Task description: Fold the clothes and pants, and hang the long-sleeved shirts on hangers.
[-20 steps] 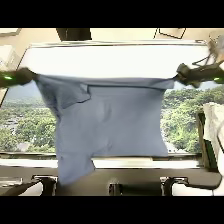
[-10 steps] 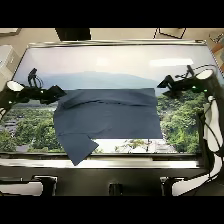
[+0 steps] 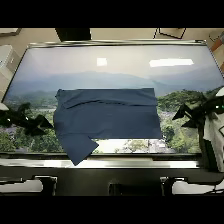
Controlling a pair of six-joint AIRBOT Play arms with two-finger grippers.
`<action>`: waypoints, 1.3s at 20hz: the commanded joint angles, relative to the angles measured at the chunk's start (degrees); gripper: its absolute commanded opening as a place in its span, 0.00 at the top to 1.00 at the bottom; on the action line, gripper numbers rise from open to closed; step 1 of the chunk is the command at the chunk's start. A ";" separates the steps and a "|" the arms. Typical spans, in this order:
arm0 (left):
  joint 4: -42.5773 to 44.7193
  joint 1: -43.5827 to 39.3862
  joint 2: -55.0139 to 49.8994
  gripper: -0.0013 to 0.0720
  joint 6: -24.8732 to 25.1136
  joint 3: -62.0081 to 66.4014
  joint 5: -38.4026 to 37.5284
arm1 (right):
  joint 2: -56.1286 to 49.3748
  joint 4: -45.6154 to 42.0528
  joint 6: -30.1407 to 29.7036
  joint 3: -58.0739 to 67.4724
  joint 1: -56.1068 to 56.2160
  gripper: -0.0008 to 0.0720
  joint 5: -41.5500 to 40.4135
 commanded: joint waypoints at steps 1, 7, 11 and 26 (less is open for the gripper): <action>-8.04 1.25 0.74 0.25 6.97 -8.81 5.68 | 2.51 0.37 -1.27 -5.40 -0.33 0.17 0.81; -10.29 -2.56 -0.83 0.35 7.87 -9.42 6.21 | 2.64 3.28 -1.25 -5.40 -0.33 0.18 0.94; -10.32 -4.46 -0.83 0.87 7.85 -9.40 6.78 | 2.64 2.56 -1.27 -5.73 -0.17 0.20 0.13; -10.29 -4.44 1.25 0.95 7.82 -9.38 6.29 | -3.85 8.83 -5.14 -13.31 8.83 0.36 -4.26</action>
